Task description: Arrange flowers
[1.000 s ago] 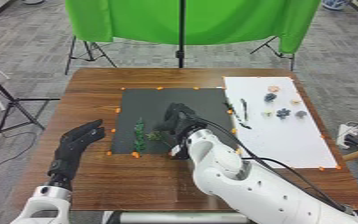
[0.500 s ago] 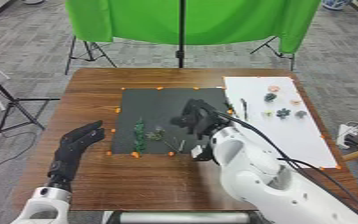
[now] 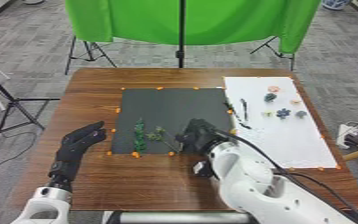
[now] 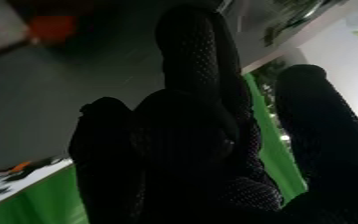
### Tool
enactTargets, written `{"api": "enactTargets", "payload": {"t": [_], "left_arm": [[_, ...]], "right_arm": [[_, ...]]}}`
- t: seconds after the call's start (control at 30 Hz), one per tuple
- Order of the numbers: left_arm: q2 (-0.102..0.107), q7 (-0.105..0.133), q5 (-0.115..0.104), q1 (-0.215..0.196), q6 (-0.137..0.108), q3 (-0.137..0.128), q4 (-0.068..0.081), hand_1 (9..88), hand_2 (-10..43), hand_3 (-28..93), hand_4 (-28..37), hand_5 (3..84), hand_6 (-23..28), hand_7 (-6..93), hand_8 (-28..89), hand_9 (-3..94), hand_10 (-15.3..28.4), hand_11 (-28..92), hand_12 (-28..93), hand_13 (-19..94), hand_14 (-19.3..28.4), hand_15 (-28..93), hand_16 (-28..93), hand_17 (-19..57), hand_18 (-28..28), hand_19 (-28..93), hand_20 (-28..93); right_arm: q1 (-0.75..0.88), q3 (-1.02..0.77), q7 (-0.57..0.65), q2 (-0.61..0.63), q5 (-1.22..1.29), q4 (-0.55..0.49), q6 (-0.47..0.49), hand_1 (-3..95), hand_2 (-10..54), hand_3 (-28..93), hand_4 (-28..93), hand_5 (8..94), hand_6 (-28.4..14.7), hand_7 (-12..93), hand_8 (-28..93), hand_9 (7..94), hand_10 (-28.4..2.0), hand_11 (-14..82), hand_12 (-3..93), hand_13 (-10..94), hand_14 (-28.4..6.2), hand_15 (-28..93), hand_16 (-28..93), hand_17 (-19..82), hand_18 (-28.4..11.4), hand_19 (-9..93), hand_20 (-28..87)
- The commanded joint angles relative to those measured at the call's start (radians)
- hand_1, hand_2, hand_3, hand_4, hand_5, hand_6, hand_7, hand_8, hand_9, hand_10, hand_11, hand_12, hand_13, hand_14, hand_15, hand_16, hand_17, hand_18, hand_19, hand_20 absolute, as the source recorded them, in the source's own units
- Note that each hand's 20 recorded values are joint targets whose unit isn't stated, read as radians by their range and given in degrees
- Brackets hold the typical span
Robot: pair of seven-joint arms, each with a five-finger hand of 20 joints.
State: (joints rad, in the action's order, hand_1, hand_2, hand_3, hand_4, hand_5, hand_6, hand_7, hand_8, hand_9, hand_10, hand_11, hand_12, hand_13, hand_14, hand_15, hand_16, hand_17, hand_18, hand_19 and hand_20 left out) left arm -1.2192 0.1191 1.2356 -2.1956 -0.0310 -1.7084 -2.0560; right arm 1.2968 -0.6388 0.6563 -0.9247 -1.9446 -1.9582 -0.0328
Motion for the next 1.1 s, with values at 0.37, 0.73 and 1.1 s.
{"api": "enactTargets", "payload": {"t": [0.37, 0.73, 1.1], "left_arm": [[-0.012, -0.012, 0.007, -0.015, 0.011, -0.001, 0.001, 32.9, -2.8, 61, -16.9, 46.0, 7.2, 8.4, -5, 42.9, 15.2, 20, 12, 33, 19.5, 28, -3, 4.7, 14.1, 18, 19], [-0.01, -0.013, 0.009, -0.015, 0.01, -0.001, -0.001, 32.9, -2.8, 61, -16.9, 46.0, 7.3, 8.4, -5, 42.9, 15.2, 20, 12, 33, 19.5, 28, -3, 4.7, 14.0, 18, 19], [-0.015, -0.013, 0.01, -0.025, 0.009, -0.008, -0.006, 32.8, -2.9, 61, -17.0, 46.1, 7.4, 8.1, -5, 42.9, 15.2, 20, 12, 33, 19.6, 28, -3, 4.8, 14.1, 19, 19]], "right_arm": [[0.051, -0.118, -0.011, 0.038, 0.014, -0.092, 0.002, 27.0, 6.6, 64, -9, 79.0, -5.4, 17, -6, 89.6, -15.2, 37.2, 26.8, 94, -4.4, 58, 26, 73, -6.7, 93, 42], [-0.062, -0.237, 0.059, 0.161, -0.094, 0.075, 0.006, 30.5, -8.9, 64, -11, 71.7, -4.9, 14, -6, 86.5, -14.4, 42.2, 28.3, 94, -4.7, 57, 33, 69, -10.1, 93, 56], [-0.11, -0.205, 0.089, 0.173, -0.068, 0.207, 0.086, 26.9, -9.5, 61, -13, 65.2, -7.0, 10, -6, 84.8, -14.9, 44.3, 28.6, 92, -4.8, 60, 34, 68, -10.3, 93, 58]]}}
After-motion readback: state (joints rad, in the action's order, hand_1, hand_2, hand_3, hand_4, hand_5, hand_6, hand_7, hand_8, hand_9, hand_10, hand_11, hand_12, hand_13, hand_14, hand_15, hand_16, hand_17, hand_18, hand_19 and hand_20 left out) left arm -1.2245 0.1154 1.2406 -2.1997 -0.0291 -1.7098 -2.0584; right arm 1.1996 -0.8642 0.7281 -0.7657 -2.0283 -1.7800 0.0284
